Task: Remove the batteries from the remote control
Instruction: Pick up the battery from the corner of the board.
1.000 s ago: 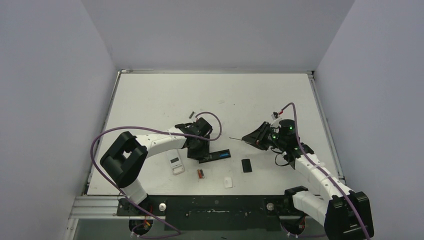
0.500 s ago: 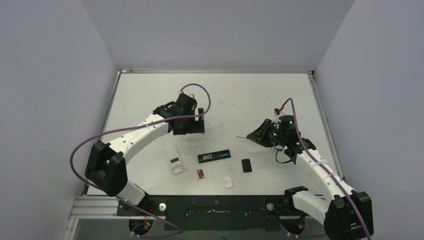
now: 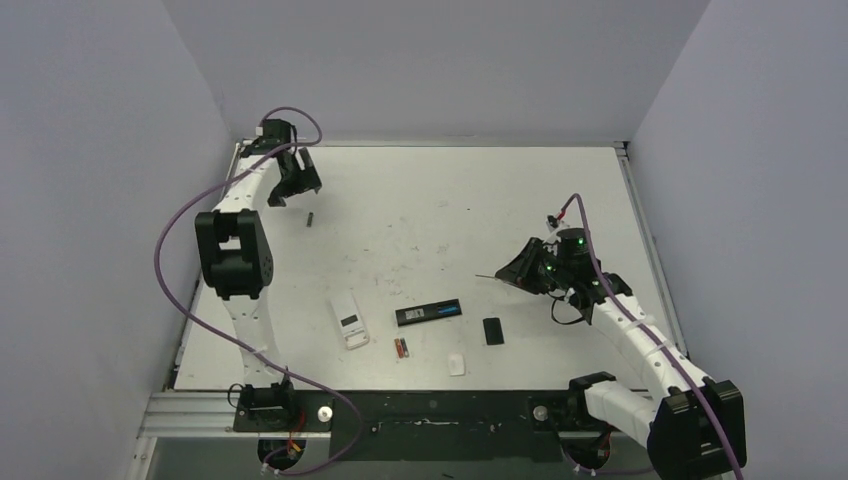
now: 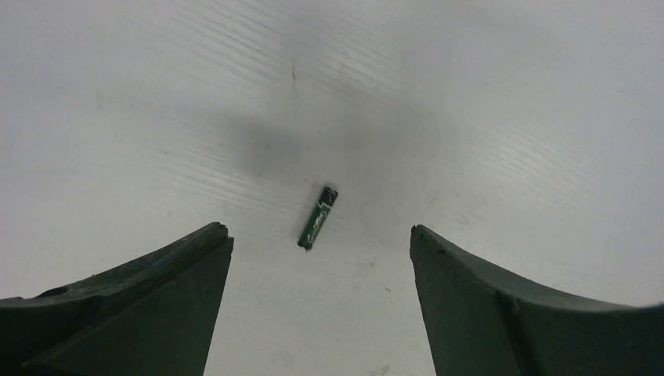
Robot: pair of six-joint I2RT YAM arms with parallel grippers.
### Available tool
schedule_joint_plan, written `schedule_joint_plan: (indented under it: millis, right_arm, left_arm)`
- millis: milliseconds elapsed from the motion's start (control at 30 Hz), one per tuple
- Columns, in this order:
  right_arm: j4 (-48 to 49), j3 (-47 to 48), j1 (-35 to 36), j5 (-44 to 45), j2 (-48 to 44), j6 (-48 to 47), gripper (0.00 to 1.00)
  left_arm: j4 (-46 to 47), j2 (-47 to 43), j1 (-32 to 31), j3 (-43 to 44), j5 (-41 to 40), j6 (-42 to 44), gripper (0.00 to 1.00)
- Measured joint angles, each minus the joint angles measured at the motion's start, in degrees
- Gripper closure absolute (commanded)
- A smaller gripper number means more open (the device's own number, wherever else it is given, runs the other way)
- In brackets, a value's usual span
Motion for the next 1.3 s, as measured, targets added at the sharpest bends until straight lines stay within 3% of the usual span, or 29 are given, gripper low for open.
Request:
schedule_joint_plan:
  millis: [100, 333, 433, 633, 1033, 1300]
  right_arm:
    - [-0.37, 0.11, 0.00, 0.00, 1.40, -0.92, 0.95]
    - [-1.84, 0.20, 0.00, 0.04, 3.43, -2.67, 0.95]
    - [-2.12, 0.20, 0.00, 0.07, 3.52, -3.26, 0.95]
    - [-2.43, 0.22, 0.00, 0.04, 3.52, -4.04, 0.95]
    - [-3.82, 0.22, 0.00, 0.13, 1.99, -4.74, 0.95]
    - [-4.55, 0.22, 0.00, 0.15, 1.05, -4.92, 0.95]
  left_arm:
    - [-0.94, 7.41, 3.43, 6.45, 1.57, 1.99, 0.18]
    - [-4.22, 14.49, 2.43, 13.11, 2.97, 6.03, 0.26]
    - [-5.25, 14.62, 2.82, 12.87, 1.33, 6.93, 0.23]
    - [-3.04, 11.89, 5.70, 4.50, 1.51, 8.09, 0.26]
    - [-2.86, 10.88, 8.50, 2.60, 3.48, 11.08, 0.75]
    - [-1.95, 9.60, 8.39, 0.50, 3.58, 11.58, 1.00]
